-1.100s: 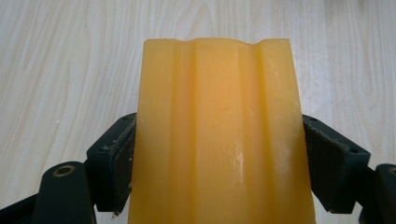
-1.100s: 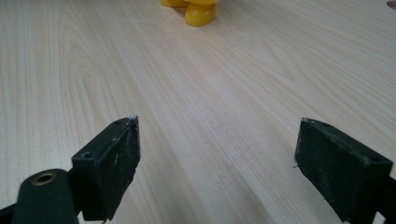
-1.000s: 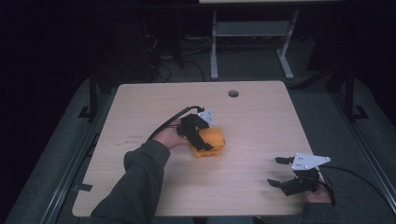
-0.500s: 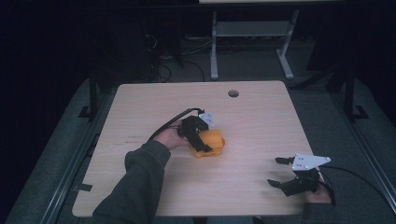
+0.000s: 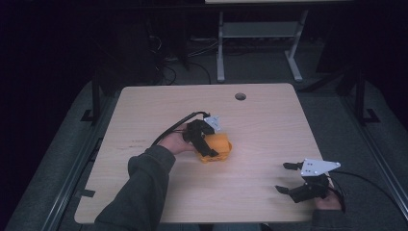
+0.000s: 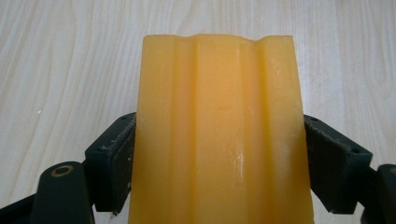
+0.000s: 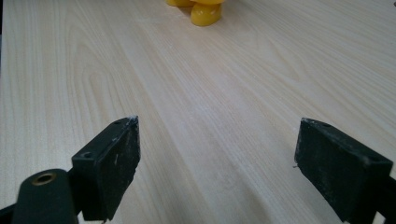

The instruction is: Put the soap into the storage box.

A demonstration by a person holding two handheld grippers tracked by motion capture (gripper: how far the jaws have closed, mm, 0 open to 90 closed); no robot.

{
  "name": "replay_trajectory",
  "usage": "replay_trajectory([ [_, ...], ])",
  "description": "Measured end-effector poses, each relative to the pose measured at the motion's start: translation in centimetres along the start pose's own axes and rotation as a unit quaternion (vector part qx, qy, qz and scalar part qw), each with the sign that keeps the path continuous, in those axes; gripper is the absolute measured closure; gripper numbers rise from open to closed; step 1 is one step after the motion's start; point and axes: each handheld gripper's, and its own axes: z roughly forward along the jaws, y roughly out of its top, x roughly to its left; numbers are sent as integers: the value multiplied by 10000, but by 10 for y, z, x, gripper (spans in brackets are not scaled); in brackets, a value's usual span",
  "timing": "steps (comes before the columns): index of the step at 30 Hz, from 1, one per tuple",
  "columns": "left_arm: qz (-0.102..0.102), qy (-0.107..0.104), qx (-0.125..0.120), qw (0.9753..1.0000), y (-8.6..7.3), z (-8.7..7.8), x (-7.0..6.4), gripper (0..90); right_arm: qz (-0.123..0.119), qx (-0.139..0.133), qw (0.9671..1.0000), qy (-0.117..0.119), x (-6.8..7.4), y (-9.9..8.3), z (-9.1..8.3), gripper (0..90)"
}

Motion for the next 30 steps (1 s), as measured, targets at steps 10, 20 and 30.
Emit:
replay_trajectory([
  [10, -62, 42, -155, 9999, 1, -8, -1, 184, -6, 6, 10000, 7, -1, 0, 1, 135],
  [20, -118, 162, -224, 9995, -2, -16, -5, 179, 9, 17, 10000, 4, 0, 0, 1, 135],
  [30, -203, 279, -314, 9989, -6, -31, -8, 189, 18, 41, 10000, -15, 0, 0, 2, 135],
])
